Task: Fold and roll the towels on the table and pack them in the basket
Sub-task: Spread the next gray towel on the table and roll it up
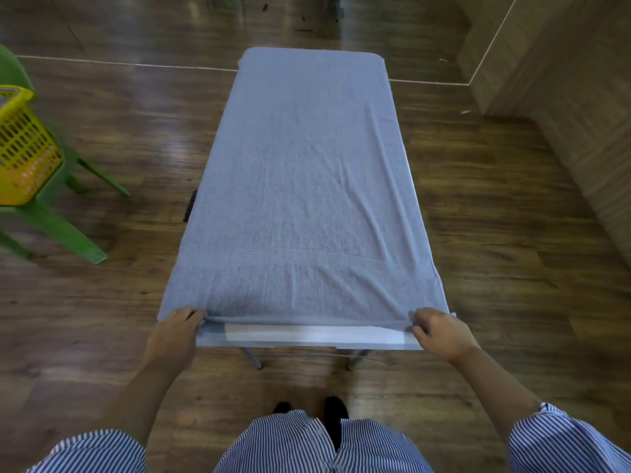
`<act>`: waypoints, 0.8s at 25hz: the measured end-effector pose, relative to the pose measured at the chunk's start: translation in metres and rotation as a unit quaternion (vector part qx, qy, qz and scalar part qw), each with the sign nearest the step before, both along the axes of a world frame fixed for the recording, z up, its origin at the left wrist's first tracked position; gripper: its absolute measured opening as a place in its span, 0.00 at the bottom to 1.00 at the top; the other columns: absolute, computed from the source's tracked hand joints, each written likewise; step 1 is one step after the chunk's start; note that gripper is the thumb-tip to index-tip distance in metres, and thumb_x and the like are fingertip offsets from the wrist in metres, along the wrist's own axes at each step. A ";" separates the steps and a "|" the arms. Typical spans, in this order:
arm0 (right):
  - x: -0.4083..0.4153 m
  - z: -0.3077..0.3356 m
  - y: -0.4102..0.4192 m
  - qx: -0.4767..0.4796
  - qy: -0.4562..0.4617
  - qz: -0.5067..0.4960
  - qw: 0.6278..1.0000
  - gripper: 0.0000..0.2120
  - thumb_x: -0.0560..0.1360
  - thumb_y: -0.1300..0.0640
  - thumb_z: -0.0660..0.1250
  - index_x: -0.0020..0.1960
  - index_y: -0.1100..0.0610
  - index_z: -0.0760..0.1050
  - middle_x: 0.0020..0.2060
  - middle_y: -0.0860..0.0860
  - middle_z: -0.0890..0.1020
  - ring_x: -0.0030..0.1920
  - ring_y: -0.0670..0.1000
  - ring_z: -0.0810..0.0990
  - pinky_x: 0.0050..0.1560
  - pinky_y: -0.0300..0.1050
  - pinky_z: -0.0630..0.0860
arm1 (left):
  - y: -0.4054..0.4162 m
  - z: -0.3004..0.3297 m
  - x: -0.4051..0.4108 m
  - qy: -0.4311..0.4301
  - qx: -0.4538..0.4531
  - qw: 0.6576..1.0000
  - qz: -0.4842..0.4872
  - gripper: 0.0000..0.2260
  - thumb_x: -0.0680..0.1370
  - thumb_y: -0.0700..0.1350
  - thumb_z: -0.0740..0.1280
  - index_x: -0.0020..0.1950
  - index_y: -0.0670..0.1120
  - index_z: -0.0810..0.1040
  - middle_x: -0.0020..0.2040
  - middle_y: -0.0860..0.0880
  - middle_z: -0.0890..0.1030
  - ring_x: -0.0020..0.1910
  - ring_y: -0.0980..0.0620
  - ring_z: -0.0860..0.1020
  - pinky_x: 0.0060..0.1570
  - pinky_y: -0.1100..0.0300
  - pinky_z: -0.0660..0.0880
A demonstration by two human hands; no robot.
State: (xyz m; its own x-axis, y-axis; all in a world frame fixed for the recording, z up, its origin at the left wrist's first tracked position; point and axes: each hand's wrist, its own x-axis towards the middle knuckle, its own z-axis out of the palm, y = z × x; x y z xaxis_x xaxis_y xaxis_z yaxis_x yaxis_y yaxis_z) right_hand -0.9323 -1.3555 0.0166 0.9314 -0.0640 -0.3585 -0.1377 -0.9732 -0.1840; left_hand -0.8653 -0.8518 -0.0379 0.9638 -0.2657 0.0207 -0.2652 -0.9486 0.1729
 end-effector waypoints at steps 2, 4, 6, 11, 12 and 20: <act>-0.003 -0.002 -0.002 0.037 -0.008 -0.017 0.999 0.06 0.75 0.53 0.62 0.46 0.54 0.74 0.40 0.45 0.72 0.41 0.49 0.74 0.40 0.44 0.69 | 0.000 0.005 -0.002 0.008 -0.001 1.000 -0.010 0.18 0.61 0.27 0.73 0.46 0.43 0.80 0.41 0.45 0.79 0.37 0.42 0.78 0.30 0.52 0.75; -0.007 -0.005 -0.002 0.065 -0.025 -0.024 0.997 0.05 0.76 0.55 0.63 0.48 0.56 0.75 0.42 0.45 0.71 0.42 0.49 0.74 0.42 0.43 0.68 | 0.006 0.004 -0.003 0.016 -0.022 1.000 -0.001 0.18 0.62 0.27 0.72 0.48 0.42 0.80 0.44 0.44 0.78 0.40 0.42 0.78 0.31 0.51 0.76; -0.013 -0.007 -0.003 0.086 -0.049 -0.045 0.994 0.05 0.76 0.57 0.63 0.49 0.57 0.75 0.44 0.45 0.70 0.41 0.48 0.73 0.42 0.42 0.67 | 0.015 -0.002 -0.004 0.021 -0.026 0.999 0.020 0.19 0.64 0.26 0.70 0.50 0.43 0.79 0.47 0.45 0.77 0.42 0.42 0.77 0.33 0.49 0.76; -0.023 -0.005 0.003 0.109 -0.050 -0.074 0.990 0.05 0.75 0.58 0.64 0.42 0.51 0.72 0.36 0.43 0.70 0.38 0.48 0.75 0.39 0.40 0.67 | 0.022 0.005 -0.008 -0.008 0.033 0.999 0.038 0.21 0.61 0.28 0.72 0.48 0.47 0.80 0.42 0.49 0.80 0.40 0.43 0.79 0.36 0.53 0.64; -0.023 -0.003 0.005 0.111 -0.053 -0.067 0.990 0.07 0.75 0.58 0.64 0.41 0.49 0.69 0.35 0.42 0.70 0.37 0.46 0.74 0.37 0.39 0.66 | 0.024 0.008 -0.008 -0.011 0.046 0.998 0.038 0.22 0.60 0.28 0.72 0.48 0.48 0.80 0.41 0.50 0.80 0.39 0.44 0.79 0.37 0.53 0.63; -0.027 -0.008 0.004 0.101 -0.087 -0.068 0.989 0.04 0.76 0.58 0.64 0.42 0.53 0.73 0.36 0.44 0.71 0.33 0.41 0.72 0.36 0.39 0.66 | 0.026 0.011 -0.003 -0.014 0.051 0.998 0.026 0.23 0.61 0.26 0.70 0.50 0.47 0.80 0.42 0.50 0.80 0.41 0.45 0.80 0.42 0.46 0.68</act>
